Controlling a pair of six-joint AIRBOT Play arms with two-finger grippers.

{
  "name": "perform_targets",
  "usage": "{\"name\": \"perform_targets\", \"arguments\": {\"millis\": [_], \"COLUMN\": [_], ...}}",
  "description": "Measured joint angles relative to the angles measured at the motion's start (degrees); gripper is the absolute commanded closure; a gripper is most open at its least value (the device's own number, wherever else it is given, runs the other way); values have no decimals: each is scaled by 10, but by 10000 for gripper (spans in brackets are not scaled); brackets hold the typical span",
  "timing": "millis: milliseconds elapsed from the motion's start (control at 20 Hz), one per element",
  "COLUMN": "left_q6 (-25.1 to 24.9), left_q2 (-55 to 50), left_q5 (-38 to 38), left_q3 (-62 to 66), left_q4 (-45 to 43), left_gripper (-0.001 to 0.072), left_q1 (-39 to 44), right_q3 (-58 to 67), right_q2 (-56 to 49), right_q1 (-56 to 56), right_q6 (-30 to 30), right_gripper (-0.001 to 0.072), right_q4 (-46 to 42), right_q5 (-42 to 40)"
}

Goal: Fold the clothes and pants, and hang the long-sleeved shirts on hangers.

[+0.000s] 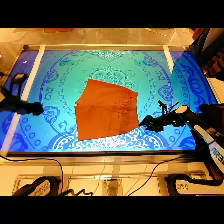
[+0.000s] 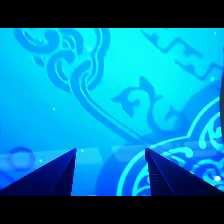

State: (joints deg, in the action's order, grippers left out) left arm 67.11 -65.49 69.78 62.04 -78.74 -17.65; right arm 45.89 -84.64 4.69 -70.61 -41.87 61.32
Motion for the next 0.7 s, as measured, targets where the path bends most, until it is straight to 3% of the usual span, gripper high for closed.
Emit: {"name": "perform_targets", "arguments": {"millis": [100,150,200,250,700], "left_q6": [4,4,3,-1,-33], "left_q2": [-2,-3,-3,-4,-4], "left_q5": [7,10,16,19,37], "left_q3": [-42,-64,-88,-110,-256], "left_q4": [22,30,38,47,132], "left_gripper": [223,223,223,223,220], "left_q1": [-31,-40,-48,-53,-66], "right_q3": [11,17,22,26,38], "right_q2": [-21,-29,-34,-38,-68], "right_q1": [2,2,3,3,-18], "right_q6": [16,20,21,21,18], "right_gripper": [176,251,382,400,392], "right_q4": [28,36,39,43,41], "right_q5": [2,1,-4,-12,3]}}
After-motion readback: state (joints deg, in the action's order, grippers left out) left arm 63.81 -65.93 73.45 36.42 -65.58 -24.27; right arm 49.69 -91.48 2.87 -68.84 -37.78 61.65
